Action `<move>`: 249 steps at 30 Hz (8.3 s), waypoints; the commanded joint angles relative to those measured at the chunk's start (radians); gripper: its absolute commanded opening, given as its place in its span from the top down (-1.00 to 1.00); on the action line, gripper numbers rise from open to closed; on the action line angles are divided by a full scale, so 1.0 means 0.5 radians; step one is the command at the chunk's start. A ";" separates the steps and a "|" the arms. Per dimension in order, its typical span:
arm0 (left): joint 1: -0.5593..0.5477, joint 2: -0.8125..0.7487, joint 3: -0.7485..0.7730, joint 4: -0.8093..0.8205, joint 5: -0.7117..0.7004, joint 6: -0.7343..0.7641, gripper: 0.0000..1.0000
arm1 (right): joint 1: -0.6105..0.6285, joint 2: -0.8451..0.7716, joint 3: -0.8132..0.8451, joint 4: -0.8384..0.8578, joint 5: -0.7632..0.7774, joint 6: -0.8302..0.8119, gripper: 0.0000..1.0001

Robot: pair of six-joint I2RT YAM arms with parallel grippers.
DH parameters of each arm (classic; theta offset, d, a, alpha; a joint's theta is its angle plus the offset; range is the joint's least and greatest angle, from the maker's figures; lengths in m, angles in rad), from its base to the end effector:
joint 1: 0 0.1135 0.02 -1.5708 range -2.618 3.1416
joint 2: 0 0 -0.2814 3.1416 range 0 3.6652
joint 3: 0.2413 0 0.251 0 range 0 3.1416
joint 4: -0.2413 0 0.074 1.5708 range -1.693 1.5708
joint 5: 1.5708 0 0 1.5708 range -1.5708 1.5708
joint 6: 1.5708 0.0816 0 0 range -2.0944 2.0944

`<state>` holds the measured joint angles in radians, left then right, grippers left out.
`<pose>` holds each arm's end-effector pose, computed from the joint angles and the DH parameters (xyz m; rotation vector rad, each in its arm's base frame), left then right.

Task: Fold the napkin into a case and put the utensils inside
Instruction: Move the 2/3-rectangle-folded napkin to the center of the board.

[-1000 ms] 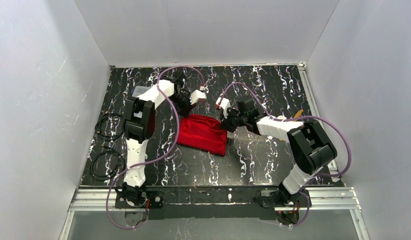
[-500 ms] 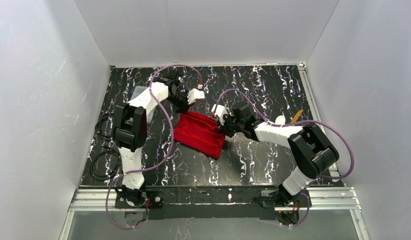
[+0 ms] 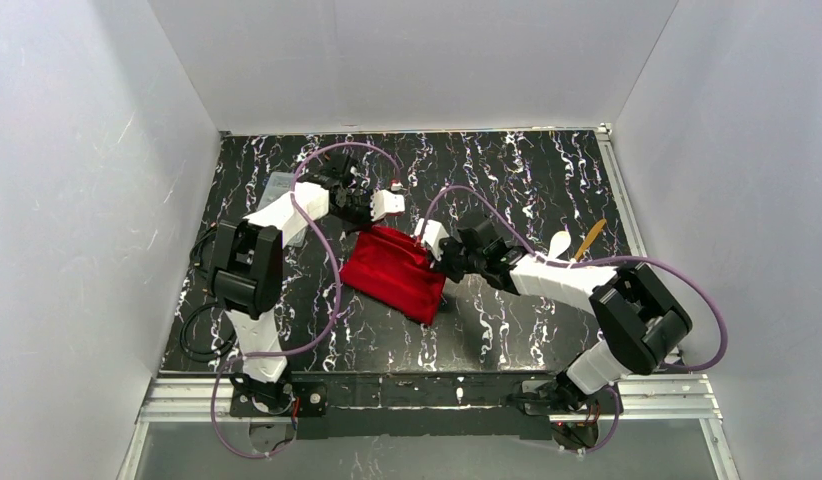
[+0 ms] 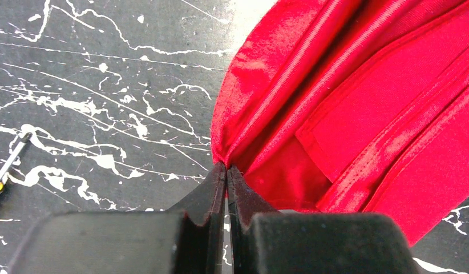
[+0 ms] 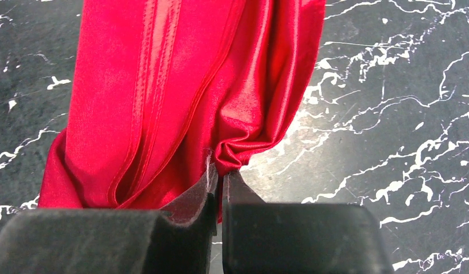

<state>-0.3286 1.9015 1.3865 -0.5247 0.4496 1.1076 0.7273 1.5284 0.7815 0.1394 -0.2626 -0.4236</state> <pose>0.3934 -0.1716 0.1846 1.7439 1.7621 -0.2679 0.2497 0.2506 0.1859 -1.3161 1.7516 0.4582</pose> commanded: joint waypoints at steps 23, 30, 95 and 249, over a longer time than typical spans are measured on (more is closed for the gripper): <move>0.010 -0.543 -0.373 0.240 -0.160 -0.151 -0.10 | 0.317 0.057 -0.014 -0.223 0.365 0.358 0.97; -0.008 -0.907 -0.389 -0.480 0.066 -0.004 -0.07 | 0.319 0.004 -0.033 -0.342 0.390 0.557 0.35; -0.303 -1.037 -1.406 0.332 -0.436 0.606 0.68 | -0.064 1.170 1.507 -0.300 -0.269 0.927 -0.42; -0.806 -0.861 -1.057 0.594 -0.570 -0.108 0.32 | -0.581 0.193 0.188 -0.226 0.538 1.462 -0.04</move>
<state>-0.7357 1.4677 0.8696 -0.3573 0.1722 1.0267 0.4644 1.5772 0.8265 -0.0029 0.0513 0.3271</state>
